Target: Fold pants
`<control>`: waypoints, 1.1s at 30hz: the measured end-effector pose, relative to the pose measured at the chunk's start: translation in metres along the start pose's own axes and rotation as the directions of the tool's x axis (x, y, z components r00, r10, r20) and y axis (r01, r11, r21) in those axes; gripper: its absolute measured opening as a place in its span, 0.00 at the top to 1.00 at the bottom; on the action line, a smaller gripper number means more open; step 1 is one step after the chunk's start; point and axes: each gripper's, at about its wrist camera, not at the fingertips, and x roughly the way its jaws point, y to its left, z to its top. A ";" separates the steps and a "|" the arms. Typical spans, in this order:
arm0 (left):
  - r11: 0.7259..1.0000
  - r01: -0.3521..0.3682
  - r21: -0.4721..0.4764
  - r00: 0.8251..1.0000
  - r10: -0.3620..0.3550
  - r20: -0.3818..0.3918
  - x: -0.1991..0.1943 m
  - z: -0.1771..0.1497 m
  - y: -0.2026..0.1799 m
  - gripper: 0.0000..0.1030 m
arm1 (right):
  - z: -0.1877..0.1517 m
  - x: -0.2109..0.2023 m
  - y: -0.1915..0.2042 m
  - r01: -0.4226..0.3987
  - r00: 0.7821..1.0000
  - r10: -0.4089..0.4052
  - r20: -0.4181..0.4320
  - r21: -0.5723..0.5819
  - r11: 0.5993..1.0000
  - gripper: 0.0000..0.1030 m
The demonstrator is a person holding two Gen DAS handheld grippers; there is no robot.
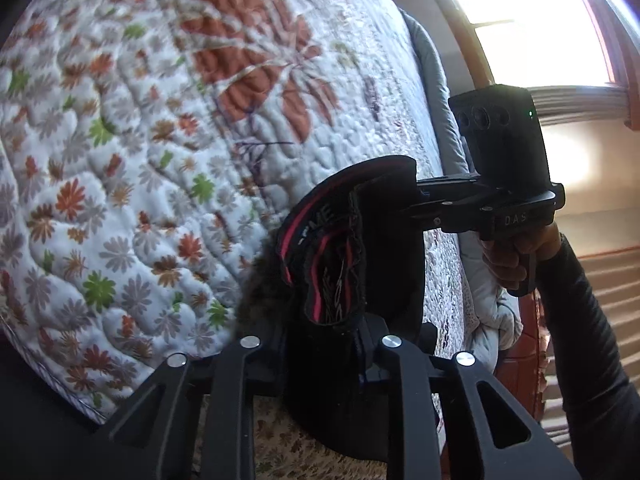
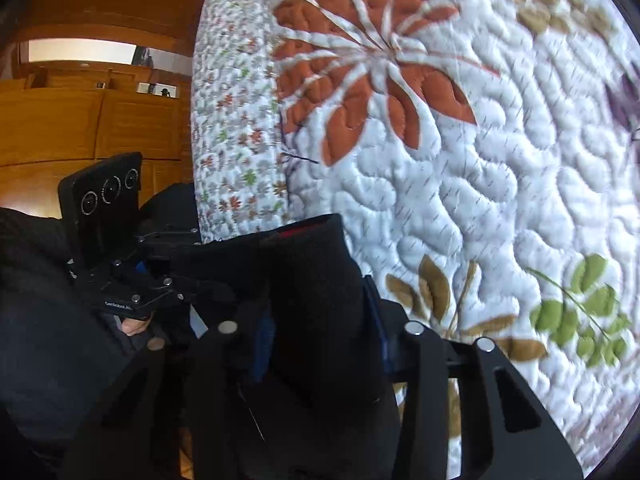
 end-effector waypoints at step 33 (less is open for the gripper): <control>0.779 0.024 0.626 0.998 -0.060 0.036 -0.079 -0.127 -0.256 0.82 | -0.248 -0.150 0.216 0.607 0.759 -0.610 0.227 0.093 0.790 0.75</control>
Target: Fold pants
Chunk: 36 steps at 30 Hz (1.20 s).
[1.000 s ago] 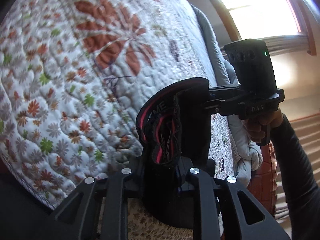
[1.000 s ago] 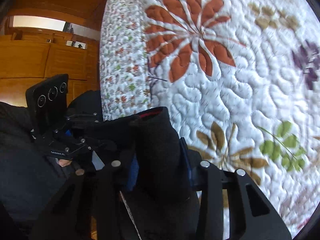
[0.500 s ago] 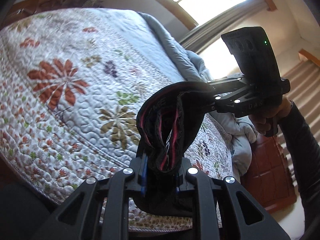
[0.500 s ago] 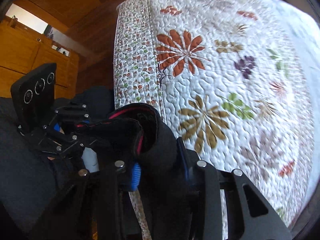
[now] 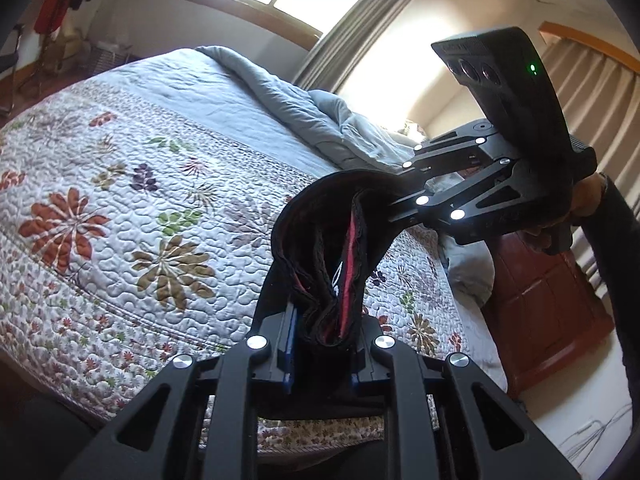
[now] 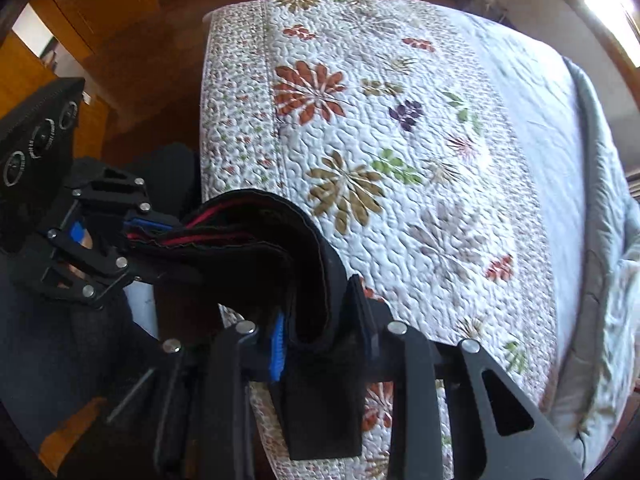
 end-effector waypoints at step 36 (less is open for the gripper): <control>0.966 0.094 0.240 0.993 -0.072 -0.096 0.060 -0.040 -0.160 0.84 | -0.183 -0.031 -0.009 0.229 0.972 -0.233 0.021 0.126 0.965 0.83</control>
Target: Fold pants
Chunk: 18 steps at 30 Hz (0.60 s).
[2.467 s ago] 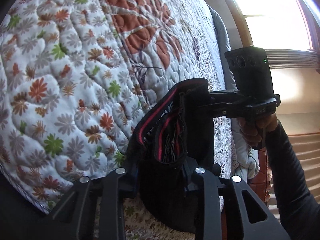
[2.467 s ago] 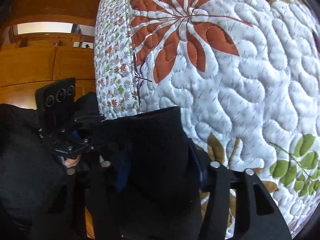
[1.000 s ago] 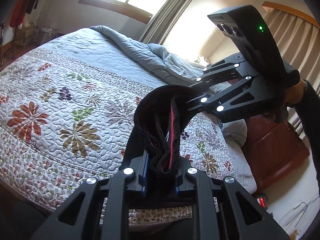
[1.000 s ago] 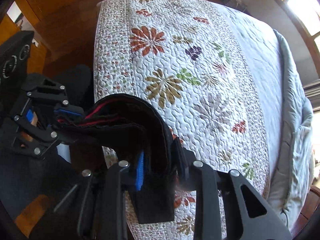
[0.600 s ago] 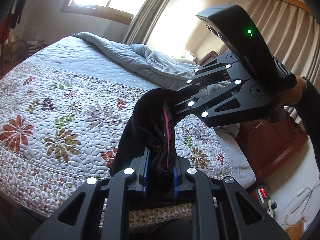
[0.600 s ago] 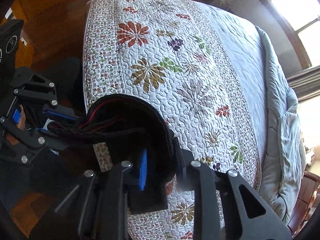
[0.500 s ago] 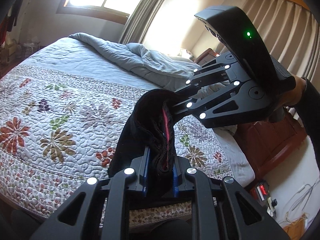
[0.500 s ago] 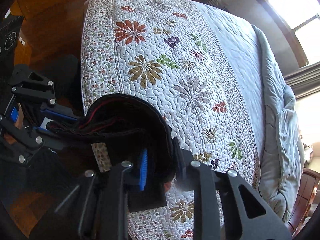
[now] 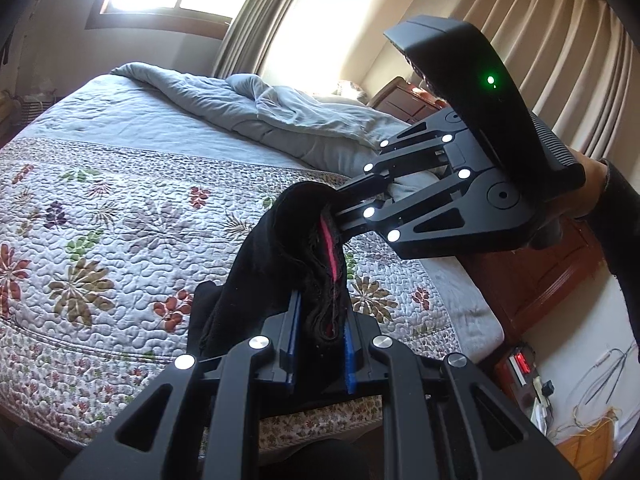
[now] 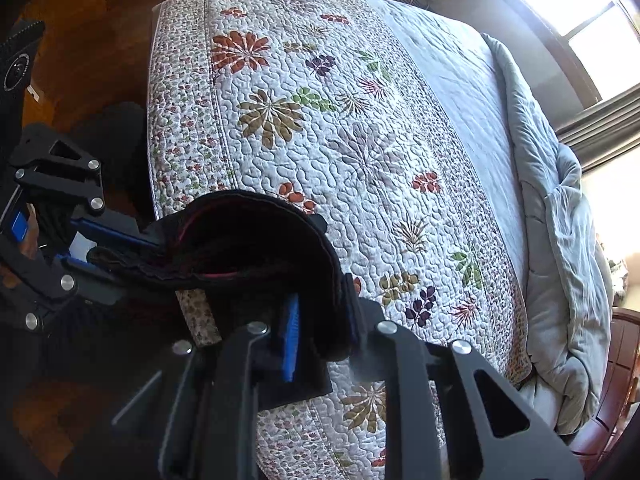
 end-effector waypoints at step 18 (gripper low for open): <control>0.998 0.054 0.020 0.997 -0.053 -0.050 0.036 -0.003 -0.025 0.83 | -0.045 0.017 -0.015 0.023 1.000 -0.023 -0.013 0.038 0.999 0.86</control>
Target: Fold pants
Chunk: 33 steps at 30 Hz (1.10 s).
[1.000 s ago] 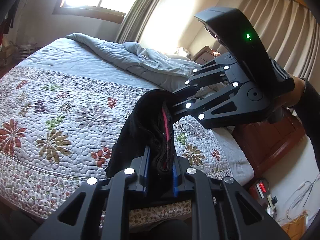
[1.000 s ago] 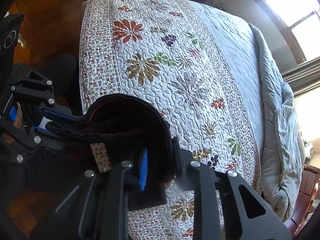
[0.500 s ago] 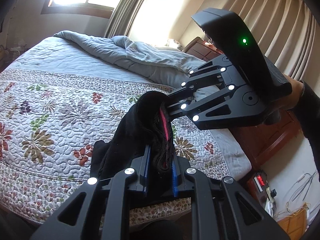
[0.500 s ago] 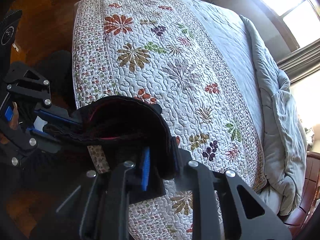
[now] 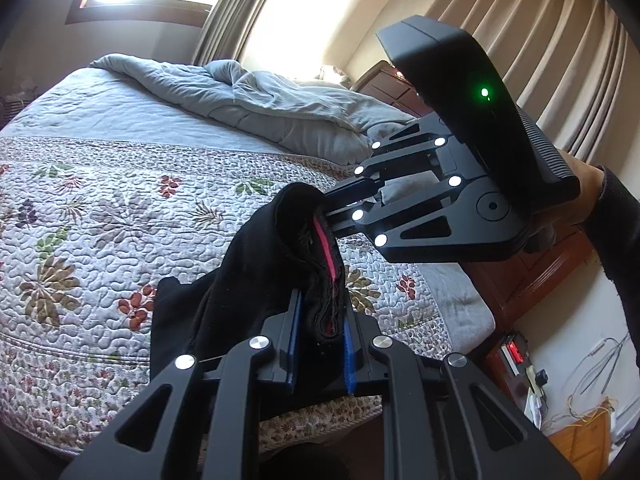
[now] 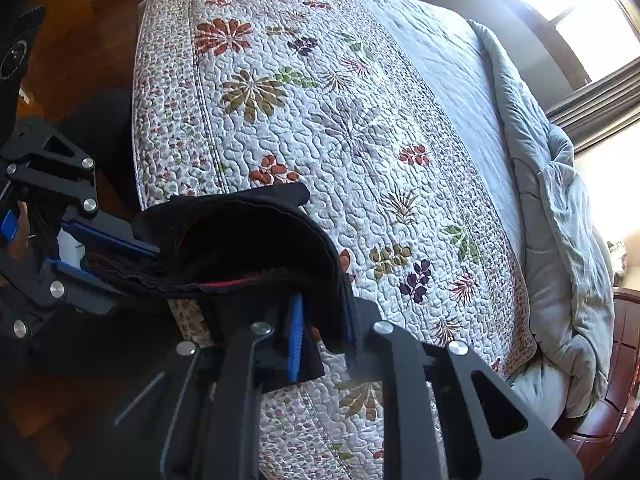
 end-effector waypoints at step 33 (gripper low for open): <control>0.996 0.087 0.006 0.974 -0.084 -0.212 0.140 -0.037 -0.036 0.84 | -0.115 0.096 -0.031 -0.056 0.998 0.060 -0.030 0.116 0.992 0.87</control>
